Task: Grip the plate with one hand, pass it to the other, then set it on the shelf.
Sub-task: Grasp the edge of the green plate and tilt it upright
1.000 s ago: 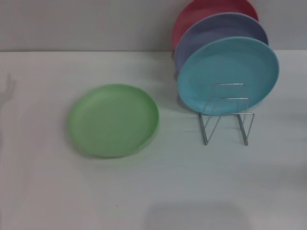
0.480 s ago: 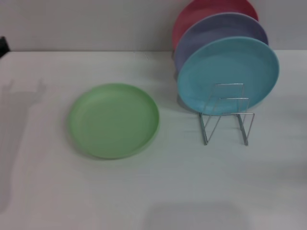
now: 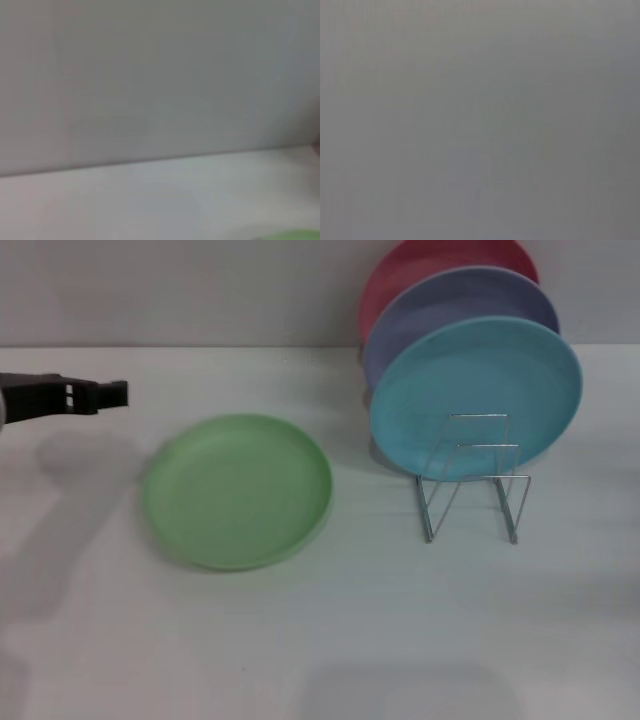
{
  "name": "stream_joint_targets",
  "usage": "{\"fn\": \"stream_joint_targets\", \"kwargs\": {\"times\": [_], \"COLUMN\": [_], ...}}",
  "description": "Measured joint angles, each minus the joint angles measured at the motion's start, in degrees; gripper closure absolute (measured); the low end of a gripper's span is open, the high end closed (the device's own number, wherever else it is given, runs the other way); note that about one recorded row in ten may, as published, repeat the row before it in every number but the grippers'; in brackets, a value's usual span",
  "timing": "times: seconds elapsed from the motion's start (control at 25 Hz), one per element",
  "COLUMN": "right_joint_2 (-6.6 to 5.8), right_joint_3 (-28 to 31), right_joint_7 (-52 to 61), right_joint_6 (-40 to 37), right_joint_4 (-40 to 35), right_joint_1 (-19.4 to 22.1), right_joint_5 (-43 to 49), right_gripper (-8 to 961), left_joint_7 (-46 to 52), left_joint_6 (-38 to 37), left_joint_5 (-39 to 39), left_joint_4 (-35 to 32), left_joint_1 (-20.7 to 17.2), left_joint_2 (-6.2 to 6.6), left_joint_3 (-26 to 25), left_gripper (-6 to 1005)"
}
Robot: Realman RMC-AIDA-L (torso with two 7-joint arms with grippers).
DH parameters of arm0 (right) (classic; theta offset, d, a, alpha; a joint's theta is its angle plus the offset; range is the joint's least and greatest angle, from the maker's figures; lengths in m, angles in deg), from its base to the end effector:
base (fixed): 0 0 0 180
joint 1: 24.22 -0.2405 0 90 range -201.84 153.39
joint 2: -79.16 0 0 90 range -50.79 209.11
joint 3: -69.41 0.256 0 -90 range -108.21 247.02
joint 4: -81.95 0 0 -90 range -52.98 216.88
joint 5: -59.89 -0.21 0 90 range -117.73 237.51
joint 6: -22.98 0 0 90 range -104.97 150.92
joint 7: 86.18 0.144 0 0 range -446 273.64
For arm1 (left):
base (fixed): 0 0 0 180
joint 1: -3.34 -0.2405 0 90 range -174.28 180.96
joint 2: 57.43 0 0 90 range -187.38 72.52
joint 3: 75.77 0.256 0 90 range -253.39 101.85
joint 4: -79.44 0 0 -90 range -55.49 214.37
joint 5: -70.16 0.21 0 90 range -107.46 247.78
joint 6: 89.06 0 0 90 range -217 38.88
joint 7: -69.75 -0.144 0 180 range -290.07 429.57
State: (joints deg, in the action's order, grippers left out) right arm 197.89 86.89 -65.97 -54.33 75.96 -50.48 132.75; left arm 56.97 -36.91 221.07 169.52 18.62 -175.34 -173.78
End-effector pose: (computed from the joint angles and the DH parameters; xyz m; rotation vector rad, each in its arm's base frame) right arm 0.3838 0.3099 0.0949 -1.0419 0.5514 0.7774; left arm -0.2167 0.3736 0.0627 -1.9401 -1.0314 -0.1539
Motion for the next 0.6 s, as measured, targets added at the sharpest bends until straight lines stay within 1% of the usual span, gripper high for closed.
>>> {"fn": "stream_joint_targets", "kwargs": {"times": [0.04, 0.2, 0.4, 0.6], "right_joint_2": [0.00, 0.00, 0.00, 0.00], "right_joint_3": [0.0, 0.0, 0.0, 0.0], "right_joint_7": [0.0, 0.0, 0.1, 0.5], "right_joint_6": [0.0, -0.2, -0.4, -0.7], "right_joint_4": [0.0, 0.0, -0.2, -0.4], "right_joint_1": [-0.1, -0.3, -0.4, -0.4], "right_joint_5": [0.0, 0.0, -0.1, -0.3], "right_gripper": [194, 194, 194, 194], "left_joint_7": [0.2, 0.8, 2.5, 4.0], "left_joint_6": [2.9, 9.1, 13.6, 17.4], "left_joint_5": [0.0, 0.3, 0.9, 3.8], "left_joint_4": [0.0, -0.8, -3.0, -6.1], "left_joint_1": [1.3, 4.8, 7.9, 11.0], "left_joint_2": [-0.03, -0.09, -0.04, -0.05], "left_joint_3": [-0.6, -3.1, -5.1, -5.8], "left_gripper": [200, 201, 202, 203]}}
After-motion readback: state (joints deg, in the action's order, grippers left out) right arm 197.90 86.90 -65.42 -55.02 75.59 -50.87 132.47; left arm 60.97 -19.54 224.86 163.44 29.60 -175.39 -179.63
